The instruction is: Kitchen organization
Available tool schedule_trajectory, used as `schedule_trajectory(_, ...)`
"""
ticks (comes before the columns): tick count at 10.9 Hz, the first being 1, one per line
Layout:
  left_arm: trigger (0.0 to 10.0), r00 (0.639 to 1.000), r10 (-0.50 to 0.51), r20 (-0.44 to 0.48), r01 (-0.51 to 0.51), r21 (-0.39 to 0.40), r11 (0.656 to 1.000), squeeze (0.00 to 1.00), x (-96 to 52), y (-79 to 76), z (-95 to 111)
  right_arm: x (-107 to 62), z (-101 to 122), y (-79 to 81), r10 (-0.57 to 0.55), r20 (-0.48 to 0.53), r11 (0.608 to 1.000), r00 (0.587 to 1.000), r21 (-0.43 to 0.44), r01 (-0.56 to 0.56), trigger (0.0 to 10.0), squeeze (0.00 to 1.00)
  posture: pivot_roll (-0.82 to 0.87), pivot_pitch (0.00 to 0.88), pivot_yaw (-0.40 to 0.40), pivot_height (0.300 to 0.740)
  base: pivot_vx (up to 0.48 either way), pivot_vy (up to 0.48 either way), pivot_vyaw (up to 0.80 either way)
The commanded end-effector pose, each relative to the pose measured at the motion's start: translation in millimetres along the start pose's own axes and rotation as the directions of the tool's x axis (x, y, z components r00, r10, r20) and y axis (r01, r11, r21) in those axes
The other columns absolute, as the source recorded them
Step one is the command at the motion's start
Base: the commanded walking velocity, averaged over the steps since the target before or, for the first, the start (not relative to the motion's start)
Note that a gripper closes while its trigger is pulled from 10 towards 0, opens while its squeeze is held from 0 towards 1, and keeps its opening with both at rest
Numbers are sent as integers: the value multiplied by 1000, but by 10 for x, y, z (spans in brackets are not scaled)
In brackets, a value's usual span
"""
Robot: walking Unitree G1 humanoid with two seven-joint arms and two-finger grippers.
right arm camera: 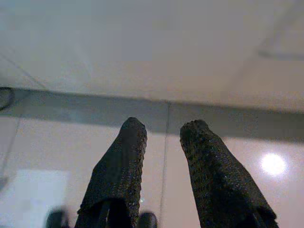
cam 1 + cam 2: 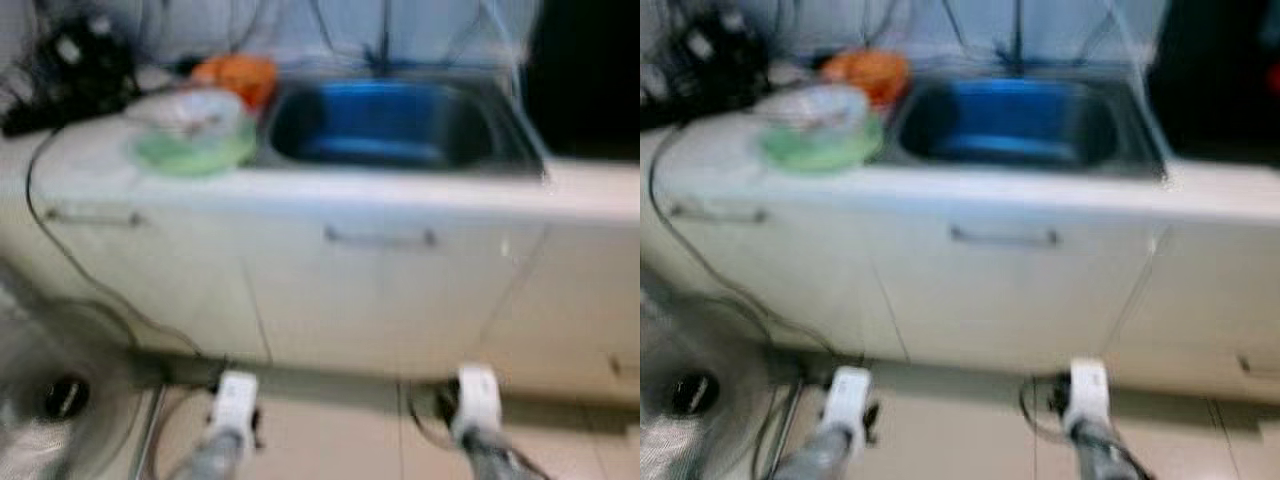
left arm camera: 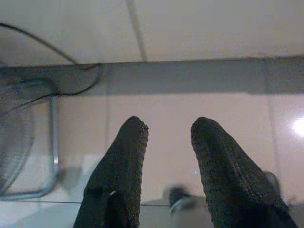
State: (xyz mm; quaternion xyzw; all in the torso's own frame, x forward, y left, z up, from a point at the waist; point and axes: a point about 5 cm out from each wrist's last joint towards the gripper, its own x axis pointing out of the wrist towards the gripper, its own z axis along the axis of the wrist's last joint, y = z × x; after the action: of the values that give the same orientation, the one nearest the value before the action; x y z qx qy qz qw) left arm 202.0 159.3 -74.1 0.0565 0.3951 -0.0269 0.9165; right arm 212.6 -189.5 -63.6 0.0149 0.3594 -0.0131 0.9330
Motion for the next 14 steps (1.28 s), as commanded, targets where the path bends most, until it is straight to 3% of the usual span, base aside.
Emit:
schedule_trajectory(1,10000,999,28,-24,-28,2,1000,0,-23,115,-76,7,-29,125,35,-14,999,999,10,-35,10000,0,64,0,67,740,356,0,-400)
schedule_trajectory(3,10000,999,30,-25,-30,3,1000,0,-25,119,-82,7,-33,133,37,-17,999,999,9,-37,10000,0,65,0,68,740,358,0,-581)
schedule_trajectory(6,10000,999,26,-25,-26,-1,1000,0,-27,113,-87,7,-30,138,38,-13,999,999,1,-38,10000,0,65,0,65,740,299,0,0)
schedule_trajectory(12,10000,999,32,1,-32,-8,999,0,-42,125,-101,-9,-67,161,65,-16,997,998,-41,-65,10000,0,64,0,67,740,0,0,0)
schedule_trajectory(14,10000,995,57,78,-55,-32,998,0,-60,152,-54,-43,-95,83,30,21,999,999,-18,-30,10000,0,59,0,73,740,0,0,0)
